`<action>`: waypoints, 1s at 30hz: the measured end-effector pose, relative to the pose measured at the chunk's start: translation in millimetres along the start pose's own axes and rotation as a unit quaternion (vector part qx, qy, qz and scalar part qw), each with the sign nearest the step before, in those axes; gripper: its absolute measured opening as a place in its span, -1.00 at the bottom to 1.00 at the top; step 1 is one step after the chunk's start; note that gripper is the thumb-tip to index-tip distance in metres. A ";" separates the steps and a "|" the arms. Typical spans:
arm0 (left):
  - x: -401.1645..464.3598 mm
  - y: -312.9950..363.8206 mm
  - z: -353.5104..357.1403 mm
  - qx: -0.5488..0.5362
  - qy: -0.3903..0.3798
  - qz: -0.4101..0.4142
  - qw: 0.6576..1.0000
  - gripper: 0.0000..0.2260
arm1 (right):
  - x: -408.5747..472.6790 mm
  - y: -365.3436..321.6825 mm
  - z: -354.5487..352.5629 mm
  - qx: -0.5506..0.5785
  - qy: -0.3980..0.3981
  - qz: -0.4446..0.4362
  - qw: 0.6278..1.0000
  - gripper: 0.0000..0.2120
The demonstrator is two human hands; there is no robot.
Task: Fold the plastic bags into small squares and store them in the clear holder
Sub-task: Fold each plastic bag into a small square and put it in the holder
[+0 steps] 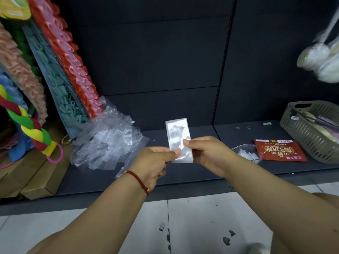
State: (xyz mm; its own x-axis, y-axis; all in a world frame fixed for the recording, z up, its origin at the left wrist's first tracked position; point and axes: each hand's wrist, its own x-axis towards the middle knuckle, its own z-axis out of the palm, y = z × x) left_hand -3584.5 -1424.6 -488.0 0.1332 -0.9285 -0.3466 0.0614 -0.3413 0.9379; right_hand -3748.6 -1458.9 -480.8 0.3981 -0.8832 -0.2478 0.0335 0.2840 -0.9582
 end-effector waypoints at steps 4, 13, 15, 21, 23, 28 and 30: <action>-0.5 -1.9 1.7 0.045 0.004 0.026 0.999 -0.87 | 2.0 4.8 0.4 -0.028 0.022 -0.022 0.999 -0.81; 0.2 1.9 -0.2 0.036 -0.032 0.002 0.999 -0.68 | 2.3 0.8 -2.6 -0.120 0.021 -0.099 0.988 -0.22; 0.2 5.0 -2.4 -0.033 -0.073 -0.047 0.996 -0.76 | 0.6 -1.6 -3.9 -0.190 0.021 -0.103 0.976 -0.14; 2.0 9.8 -5.7 -0.129 -0.098 -0.082 0.983 -0.79 | -4.2 -5.6 0.6 -0.331 -0.015 -0.098 0.939 -0.10; 1.5 9.7 -3.4 -0.072 -0.065 -0.041 0.994 -0.84 | -6.9 -8.1 4.2 -0.378 -0.019 -0.093 0.921 -0.12; -1.2 10.5 0.4 0.017 -0.005 0.049 0.999 -0.90 | -7.7 -5.7 8.8 -0.401 0.020 -0.102 0.910 -0.17; -2.4 12.3 -1.0 0.056 0.027 0.076 0.995 -0.86 | -4.5 -5.5 6.2 -0.375 0.086 -0.106 0.917 -0.26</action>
State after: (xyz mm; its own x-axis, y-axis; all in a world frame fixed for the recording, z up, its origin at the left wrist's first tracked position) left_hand -3583.1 -1426.4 -475.6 0.1854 -0.9627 -0.1971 -0.0733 -0.2136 0.9742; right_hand -3744.8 -1454.2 -473.5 0.3029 -0.9530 -0.0024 -0.5719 -0.1798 -0.8004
